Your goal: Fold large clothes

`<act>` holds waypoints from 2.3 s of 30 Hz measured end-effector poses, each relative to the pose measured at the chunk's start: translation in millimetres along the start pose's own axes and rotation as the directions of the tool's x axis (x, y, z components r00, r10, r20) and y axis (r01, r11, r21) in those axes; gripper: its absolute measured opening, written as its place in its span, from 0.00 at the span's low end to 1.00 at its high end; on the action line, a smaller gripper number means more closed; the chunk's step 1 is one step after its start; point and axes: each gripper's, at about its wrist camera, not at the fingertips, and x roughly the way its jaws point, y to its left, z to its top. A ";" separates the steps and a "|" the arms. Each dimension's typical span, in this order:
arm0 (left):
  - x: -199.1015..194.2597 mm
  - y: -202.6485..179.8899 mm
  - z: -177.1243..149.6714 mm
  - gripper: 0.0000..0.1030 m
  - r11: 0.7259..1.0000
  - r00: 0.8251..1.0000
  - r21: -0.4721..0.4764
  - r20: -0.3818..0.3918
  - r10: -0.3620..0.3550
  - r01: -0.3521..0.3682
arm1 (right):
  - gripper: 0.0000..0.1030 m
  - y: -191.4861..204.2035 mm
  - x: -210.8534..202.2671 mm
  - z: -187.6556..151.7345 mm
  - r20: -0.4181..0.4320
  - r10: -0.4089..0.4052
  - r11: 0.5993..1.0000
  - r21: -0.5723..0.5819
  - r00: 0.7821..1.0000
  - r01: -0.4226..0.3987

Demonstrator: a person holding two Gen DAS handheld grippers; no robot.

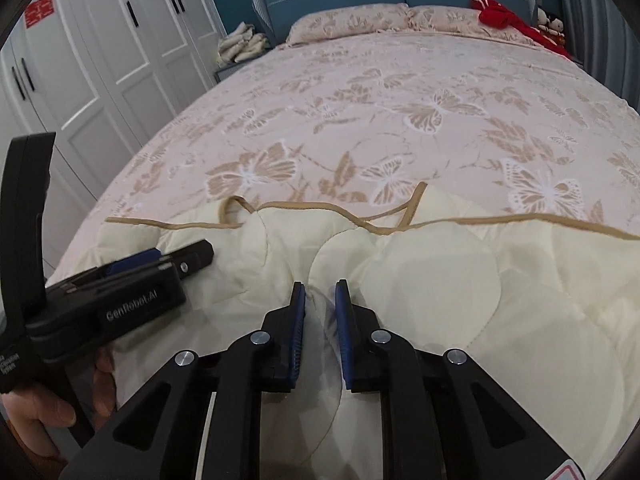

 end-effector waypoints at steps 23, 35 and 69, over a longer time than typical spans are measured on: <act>52.2 -3.2 8.2 0.65 0.996 0.995 0.027 -0.050 0.088 -0.087 | 0.08 -1.9 70.7 23.3 -0.169 -0.045 0.998 0.033 0.985 0.051; 56.6 -11.3 7.7 0.66 0.990 0.990 0.052 -0.025 0.136 -0.134 | 0.07 6.8 74.7 21.1 -0.130 -0.118 0.993 -0.023 0.984 0.116; -133.2 174.4 -86.5 0.73 0.885 0.997 -0.465 0.077 0.023 0.015 | 0.20 43.9 -118.6 -72.8 0.054 0.054 0.999 -0.004 0.997 -0.053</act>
